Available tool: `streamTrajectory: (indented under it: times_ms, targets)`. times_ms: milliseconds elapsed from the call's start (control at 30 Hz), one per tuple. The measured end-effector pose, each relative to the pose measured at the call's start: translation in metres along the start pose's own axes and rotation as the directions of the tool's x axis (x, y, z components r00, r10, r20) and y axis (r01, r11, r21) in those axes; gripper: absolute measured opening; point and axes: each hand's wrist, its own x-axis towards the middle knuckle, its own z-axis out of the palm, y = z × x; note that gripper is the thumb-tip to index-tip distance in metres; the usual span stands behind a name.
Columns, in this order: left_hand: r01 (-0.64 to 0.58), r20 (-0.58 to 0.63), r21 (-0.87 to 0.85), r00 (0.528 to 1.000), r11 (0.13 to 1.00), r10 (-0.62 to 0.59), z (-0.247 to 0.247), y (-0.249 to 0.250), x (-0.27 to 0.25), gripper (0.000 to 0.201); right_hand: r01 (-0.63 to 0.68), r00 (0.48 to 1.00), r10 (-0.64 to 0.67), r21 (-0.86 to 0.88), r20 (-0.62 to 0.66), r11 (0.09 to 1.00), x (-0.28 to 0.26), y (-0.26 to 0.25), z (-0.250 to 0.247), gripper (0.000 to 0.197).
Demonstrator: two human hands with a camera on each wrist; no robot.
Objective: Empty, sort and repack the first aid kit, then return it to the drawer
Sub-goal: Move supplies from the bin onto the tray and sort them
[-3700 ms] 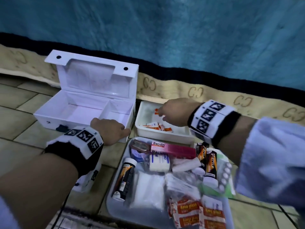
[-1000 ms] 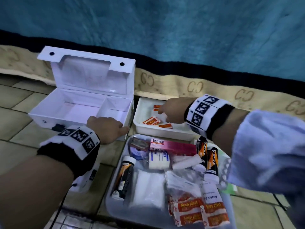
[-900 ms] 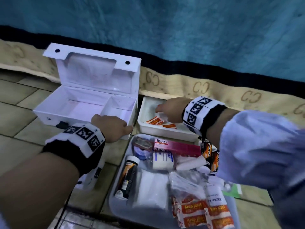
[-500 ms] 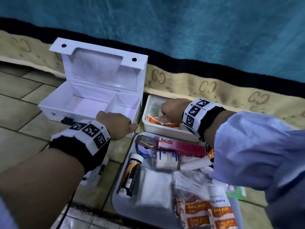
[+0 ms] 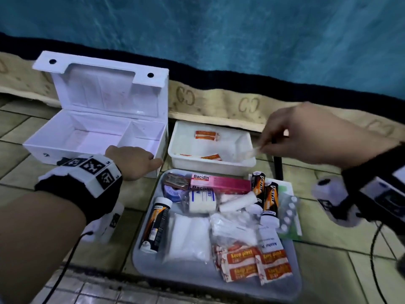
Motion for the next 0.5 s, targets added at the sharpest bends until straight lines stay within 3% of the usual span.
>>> streamTrajectory:
  times_ms: [200,333,500]
  targets:
    - [0.012,-0.019,-0.026,1.0,1.0,-0.012,0.001,-0.001,0.0,0.05,-0.017,0.979,0.001,0.075,0.203,0.997,-0.092,-0.004,0.035,0.005]
    - [0.017,-0.043,-0.016,0.999,1.0,-0.018,0.001,0.002,-0.002,0.051,0.003,0.98,-0.025,0.114,0.199,0.993,-0.122,-0.01,0.069,0.009]
    - [0.012,-0.037,-0.011,0.999,1.0,-0.012,0.003,-0.001,0.001,0.05,0.138,0.962,-0.13,-0.019,0.242,0.99,-0.128,-0.014,0.097,0.002]
